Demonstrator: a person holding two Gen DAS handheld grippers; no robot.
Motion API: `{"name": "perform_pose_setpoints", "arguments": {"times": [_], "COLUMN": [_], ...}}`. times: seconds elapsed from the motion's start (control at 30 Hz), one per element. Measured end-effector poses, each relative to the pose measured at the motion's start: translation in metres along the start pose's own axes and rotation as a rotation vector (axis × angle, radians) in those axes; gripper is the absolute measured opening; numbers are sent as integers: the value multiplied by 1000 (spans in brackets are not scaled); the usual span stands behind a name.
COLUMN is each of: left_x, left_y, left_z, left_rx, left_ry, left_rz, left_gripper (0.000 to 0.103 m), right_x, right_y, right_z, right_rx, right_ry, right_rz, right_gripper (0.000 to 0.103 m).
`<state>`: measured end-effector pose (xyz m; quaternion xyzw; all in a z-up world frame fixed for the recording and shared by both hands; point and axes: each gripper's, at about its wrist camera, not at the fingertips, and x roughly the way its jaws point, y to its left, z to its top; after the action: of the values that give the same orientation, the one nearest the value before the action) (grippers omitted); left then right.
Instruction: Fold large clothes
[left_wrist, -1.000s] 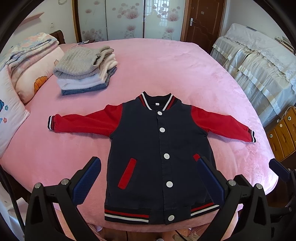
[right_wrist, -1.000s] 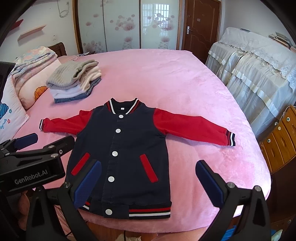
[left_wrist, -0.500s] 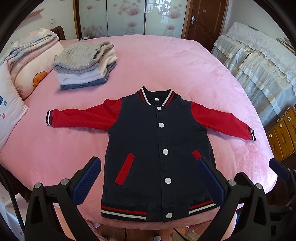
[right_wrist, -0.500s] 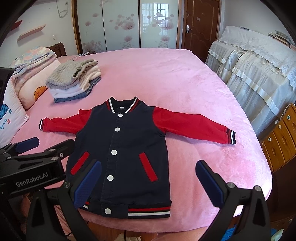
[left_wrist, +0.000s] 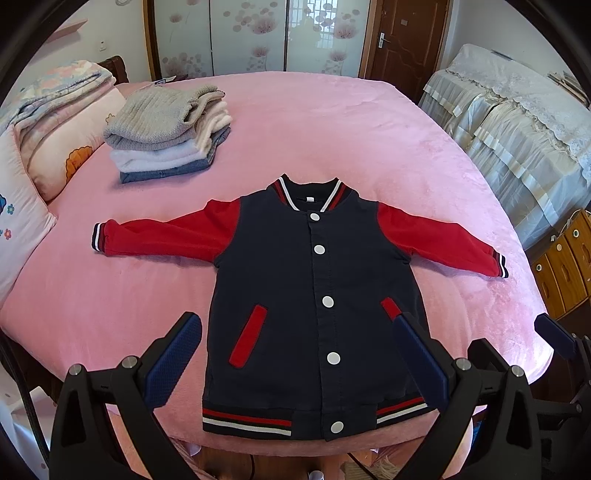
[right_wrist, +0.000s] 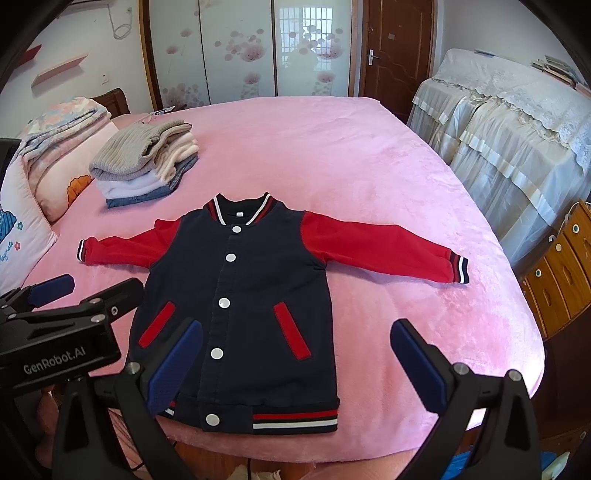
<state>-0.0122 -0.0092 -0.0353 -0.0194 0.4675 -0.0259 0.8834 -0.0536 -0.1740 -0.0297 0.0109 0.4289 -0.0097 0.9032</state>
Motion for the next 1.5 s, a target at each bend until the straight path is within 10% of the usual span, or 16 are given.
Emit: {"name": "perform_pose_setpoints", "arguments": {"times": [1.5], "left_x": [-4], "left_y": [-6], "left_z": [1], "left_rx": [30], "left_ry": [10], "left_rz": [5], "left_gripper": [102], "right_x": [-2], "right_y": [-3], "right_z": [-2], "right_rx": [9], "right_ry": [4], "right_rz": [5], "right_gripper": [102]}}
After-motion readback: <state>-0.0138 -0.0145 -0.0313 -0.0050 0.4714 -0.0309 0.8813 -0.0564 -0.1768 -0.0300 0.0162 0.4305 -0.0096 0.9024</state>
